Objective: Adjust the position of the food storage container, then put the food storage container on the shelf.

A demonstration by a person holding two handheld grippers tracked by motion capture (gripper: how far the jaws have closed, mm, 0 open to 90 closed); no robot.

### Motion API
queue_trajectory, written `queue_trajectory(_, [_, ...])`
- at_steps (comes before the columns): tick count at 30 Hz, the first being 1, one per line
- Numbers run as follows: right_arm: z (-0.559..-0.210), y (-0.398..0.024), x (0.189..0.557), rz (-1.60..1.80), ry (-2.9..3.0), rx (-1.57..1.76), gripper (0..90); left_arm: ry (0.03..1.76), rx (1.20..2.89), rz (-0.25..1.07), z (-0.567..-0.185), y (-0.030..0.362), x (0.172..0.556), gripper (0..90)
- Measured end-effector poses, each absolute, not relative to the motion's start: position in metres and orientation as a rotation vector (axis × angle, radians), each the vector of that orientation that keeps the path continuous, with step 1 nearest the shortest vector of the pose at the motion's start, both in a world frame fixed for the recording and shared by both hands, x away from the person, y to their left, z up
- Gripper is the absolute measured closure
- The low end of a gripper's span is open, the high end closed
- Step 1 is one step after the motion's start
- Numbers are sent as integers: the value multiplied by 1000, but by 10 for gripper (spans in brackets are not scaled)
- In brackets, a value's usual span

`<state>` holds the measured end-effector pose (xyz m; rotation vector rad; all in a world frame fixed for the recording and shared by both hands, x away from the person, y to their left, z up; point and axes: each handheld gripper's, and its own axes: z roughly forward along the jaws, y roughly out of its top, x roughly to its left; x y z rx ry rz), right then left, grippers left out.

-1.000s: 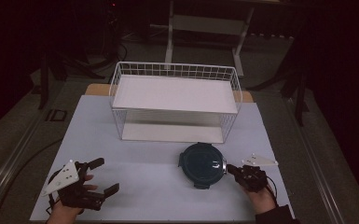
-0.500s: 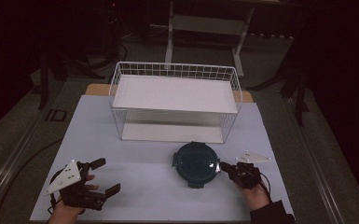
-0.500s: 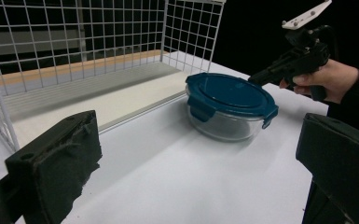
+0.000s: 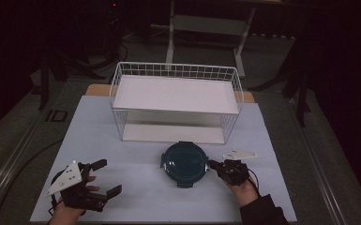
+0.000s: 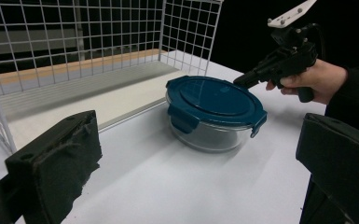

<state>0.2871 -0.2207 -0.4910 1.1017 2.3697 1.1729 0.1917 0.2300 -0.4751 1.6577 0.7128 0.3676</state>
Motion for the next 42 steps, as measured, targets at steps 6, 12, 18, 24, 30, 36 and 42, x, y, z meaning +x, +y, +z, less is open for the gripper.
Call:
queue_trajectory(6, [-492, -209, 289, 1199, 2389, 1089, 900, 711, 1662, 370, -475, 230, 191, 0])
queue_trajectory(12, [-492, -196, 293, 1205, 2408, 1062, 900, 711, 1663, 368, -475, 230, 191, 0])
queue_trajectory(18, [-492, -188, 294, 1211, 2421, 1042, 900, 709, 1668, 364, -476, 229, 191, 0])
queue_trajectory(24, [-491, -187, 291, 1210, 2405, 1022, 900, 711, 1668, 367, -476, 230, 191, 0])
queue_trajectory(30, [-481, -192, 285, 1247, 2374, 990, 860, 705, 1676, 362, -476, 227, 192, 0])
queue_trajectory(36, [-471, -201, 277, 1358, 2337, 974, 685, 707, 1709, 363, -477, 224, 197, 0])
queue_trajectory(42, [-460, -204, 266, 1441, 2295, 936, 350, 678, 1732, 318, -466, 215, 204, 0])
